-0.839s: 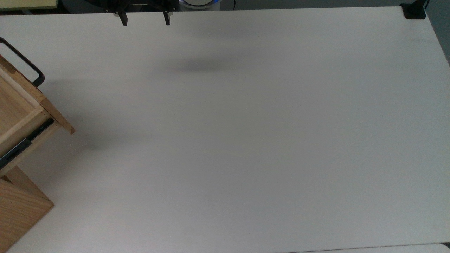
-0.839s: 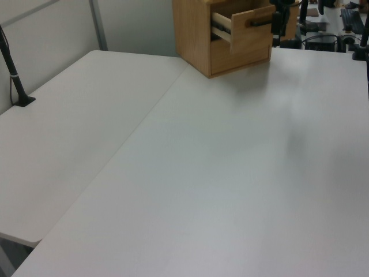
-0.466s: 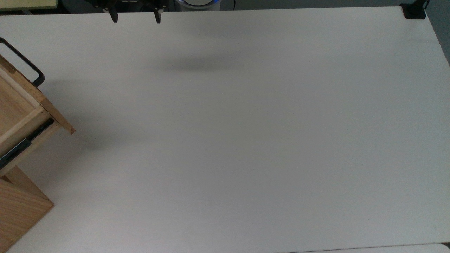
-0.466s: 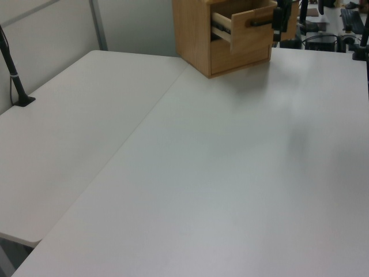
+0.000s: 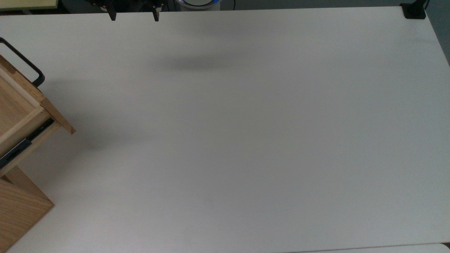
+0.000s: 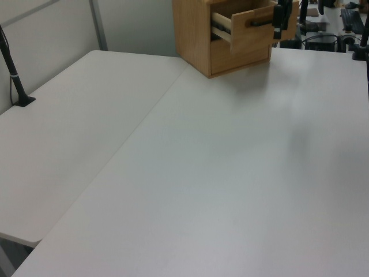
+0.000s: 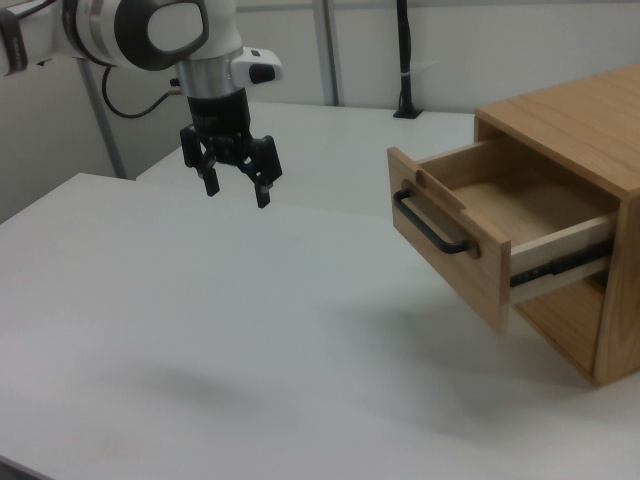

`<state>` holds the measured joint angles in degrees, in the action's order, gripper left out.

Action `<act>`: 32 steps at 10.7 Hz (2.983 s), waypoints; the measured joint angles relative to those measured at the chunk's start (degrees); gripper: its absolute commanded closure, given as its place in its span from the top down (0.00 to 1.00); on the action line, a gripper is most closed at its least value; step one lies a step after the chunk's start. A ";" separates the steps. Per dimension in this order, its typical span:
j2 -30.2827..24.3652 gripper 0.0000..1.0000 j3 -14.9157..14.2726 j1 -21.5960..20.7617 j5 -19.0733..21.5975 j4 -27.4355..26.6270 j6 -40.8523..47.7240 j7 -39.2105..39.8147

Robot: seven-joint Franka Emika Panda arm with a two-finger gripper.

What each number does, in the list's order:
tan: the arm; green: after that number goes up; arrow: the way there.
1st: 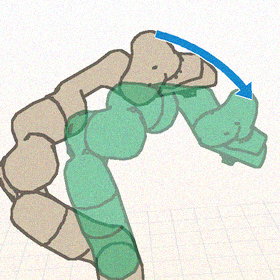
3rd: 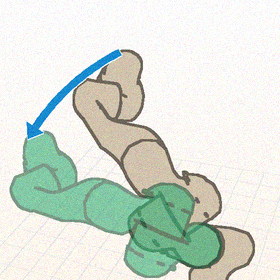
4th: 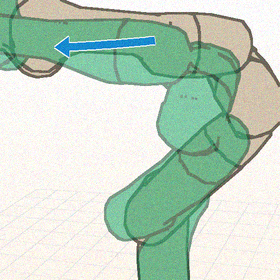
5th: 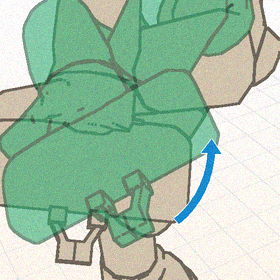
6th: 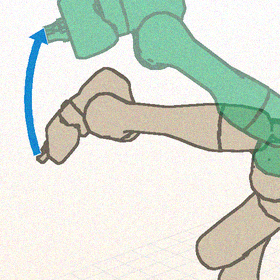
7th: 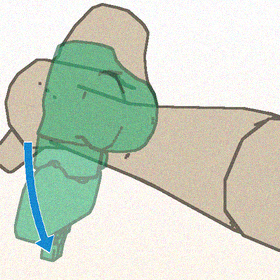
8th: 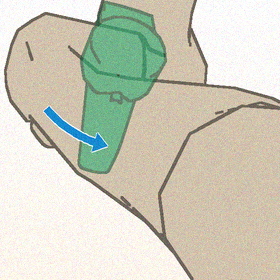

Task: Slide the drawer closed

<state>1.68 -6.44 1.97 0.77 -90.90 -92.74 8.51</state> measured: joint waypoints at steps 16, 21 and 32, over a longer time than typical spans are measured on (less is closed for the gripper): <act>7.67 0.05 -6.55 4.03 1.08 0.14 -9.93 -24.48; 16.99 0.05 -7.73 5.89 1.08 5.98 -23.38 -25.84; 29.13 0.08 -8.75 10.37 1.16 9.72 -63.10 -26.20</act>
<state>30.81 -15.20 12.34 1.93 -81.18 -155.84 -17.69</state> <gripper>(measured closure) 0.916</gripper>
